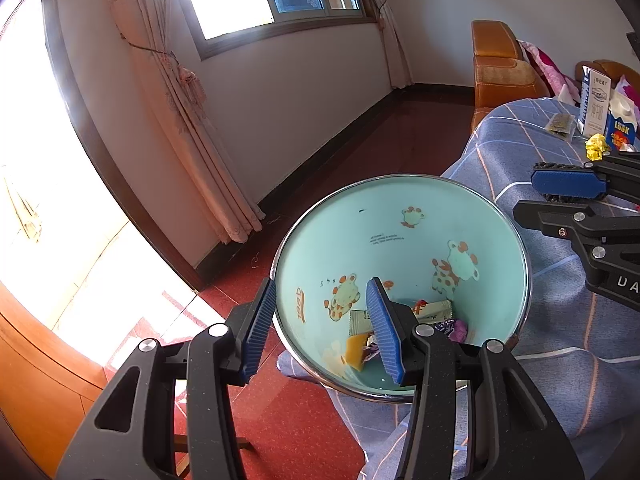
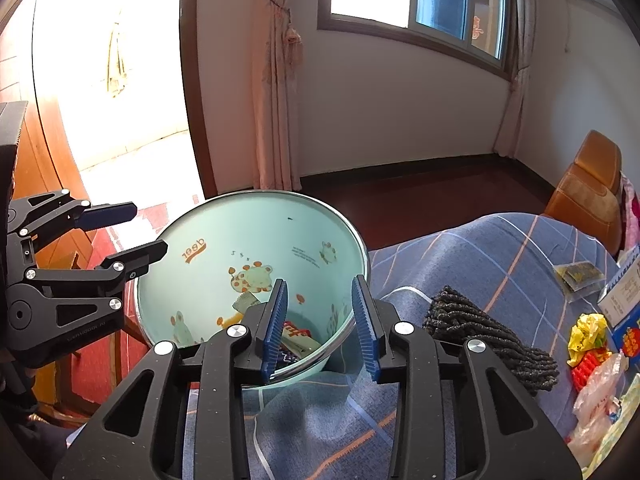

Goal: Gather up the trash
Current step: 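Open both tools to drop the wrapper and packet into the bin, then move both open tools from the bin back toward the table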

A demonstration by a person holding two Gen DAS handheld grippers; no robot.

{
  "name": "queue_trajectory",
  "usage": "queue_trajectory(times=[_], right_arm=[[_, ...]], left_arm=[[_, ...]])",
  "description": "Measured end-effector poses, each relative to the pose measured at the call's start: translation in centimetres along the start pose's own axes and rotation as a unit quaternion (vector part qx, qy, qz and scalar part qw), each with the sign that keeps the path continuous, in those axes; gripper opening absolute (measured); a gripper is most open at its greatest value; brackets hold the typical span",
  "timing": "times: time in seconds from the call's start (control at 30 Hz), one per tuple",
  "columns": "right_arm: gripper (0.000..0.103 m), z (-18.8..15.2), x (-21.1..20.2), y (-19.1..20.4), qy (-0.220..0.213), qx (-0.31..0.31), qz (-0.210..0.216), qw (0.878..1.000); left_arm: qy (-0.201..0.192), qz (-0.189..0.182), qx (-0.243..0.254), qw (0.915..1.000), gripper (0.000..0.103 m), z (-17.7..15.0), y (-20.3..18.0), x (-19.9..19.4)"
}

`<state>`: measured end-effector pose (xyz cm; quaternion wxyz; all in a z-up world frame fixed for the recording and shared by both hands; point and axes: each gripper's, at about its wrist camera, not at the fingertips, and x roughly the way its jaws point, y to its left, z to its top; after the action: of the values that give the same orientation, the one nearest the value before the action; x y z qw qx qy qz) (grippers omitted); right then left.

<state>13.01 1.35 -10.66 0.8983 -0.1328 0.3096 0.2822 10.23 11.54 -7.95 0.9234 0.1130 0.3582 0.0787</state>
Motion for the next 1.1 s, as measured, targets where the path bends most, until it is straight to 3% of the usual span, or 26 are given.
queue_trajectory(times=[0.6,0.67,0.73,1.1], right_arm=[[0.043,-0.6,-0.4,-0.5,-0.005,0.014,-0.009,1.0],[0.043,-0.6,-0.6,-0.6,-0.006,0.017,-0.011,1.0],[0.045,-0.7,-1.0,-0.8,-0.009,0.019,-0.016,1.0],[0.049,-2.5,-6.8,-4.7,-0.034,0.096,-0.062,0.993]], left_arm=[[-0.002,0.0,0.002,1.0,0.049,0.0,-0.2,-0.3],[-0.003,0.002,0.002,1.0,0.06,0.0,-0.3,-0.3],[-0.005,0.004,0.004,1.0,0.063,-0.1,-0.5,-0.4],[0.005,-0.032,0.028,0.9991,0.063,-0.6,-3.9,-0.7]])
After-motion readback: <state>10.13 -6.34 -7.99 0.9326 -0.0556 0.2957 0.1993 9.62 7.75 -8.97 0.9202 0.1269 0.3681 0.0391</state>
